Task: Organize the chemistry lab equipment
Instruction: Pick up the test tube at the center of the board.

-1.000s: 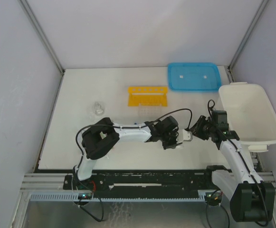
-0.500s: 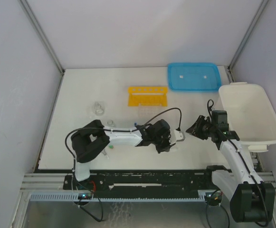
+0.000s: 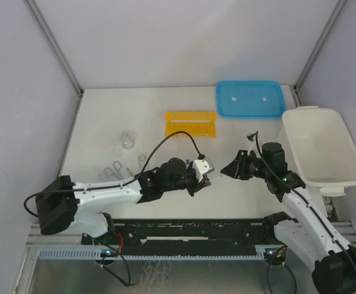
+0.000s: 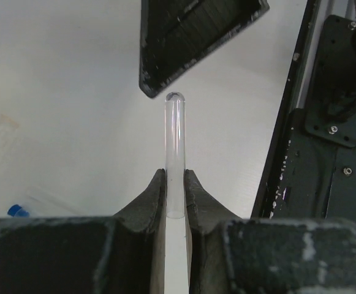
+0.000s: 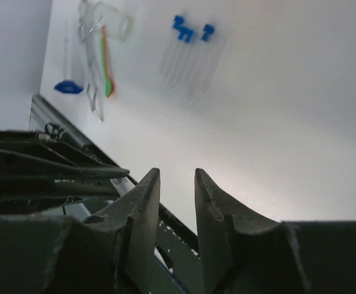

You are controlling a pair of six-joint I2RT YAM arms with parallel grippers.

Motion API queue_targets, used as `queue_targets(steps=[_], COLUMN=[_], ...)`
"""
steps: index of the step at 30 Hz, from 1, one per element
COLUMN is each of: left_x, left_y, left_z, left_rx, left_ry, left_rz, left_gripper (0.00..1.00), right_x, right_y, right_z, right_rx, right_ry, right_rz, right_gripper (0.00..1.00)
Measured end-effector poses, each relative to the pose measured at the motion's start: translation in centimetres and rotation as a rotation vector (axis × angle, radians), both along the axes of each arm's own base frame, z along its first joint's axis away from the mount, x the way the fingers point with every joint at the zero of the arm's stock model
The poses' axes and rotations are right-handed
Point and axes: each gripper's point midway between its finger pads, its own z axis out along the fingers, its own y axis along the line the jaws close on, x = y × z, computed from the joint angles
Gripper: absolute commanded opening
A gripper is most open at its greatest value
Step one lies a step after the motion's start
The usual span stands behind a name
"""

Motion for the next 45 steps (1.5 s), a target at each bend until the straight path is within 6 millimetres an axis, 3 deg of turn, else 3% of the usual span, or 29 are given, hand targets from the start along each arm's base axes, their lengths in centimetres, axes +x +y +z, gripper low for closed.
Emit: queue_targets(steps=[5, 11, 21, 39, 43, 45], left_x=[0.1, 0.8, 1.1, 0.7, 0.6, 0.6], left_y=[1.7, 2.8, 3.1, 3.0, 2.9, 2.9], left_z=[1.2, 1.6, 1.6, 2.0, 2.0, 2.0], left_rx=[-0.051, -0.070, -0.073, -0.081, -0.081, -0.081], left_ry=[-0.041, -0.058, -0.063, -0.074, -0.075, -0.075], left_rz=[0.074, 0.141, 0.168, 0.170, 0.169, 0.169], left_gripper=[0.00, 0.01, 0.00, 0.00, 0.00, 0.00], right_x=[-1.5, -2.2, -1.9, -1.8, -2.0, -2.0], right_y=[2.4, 3.6, 4.1, 5.4, 5.6, 5.7], right_z=[0.6, 1.1, 2.8, 3.6, 3.6, 3.5], right_rx=[0.029, 0.041, 0.074, 0.141, 0.144, 0.144], right_ry=[-0.023, -0.047, -0.097, -0.090, -0.086, -0.085], right_rz=[0.121, 0.177, 0.178, 0.233, 0.245, 0.246], right_gripper=[0.30, 0.31, 0.32, 0.29, 0.26, 0.19])
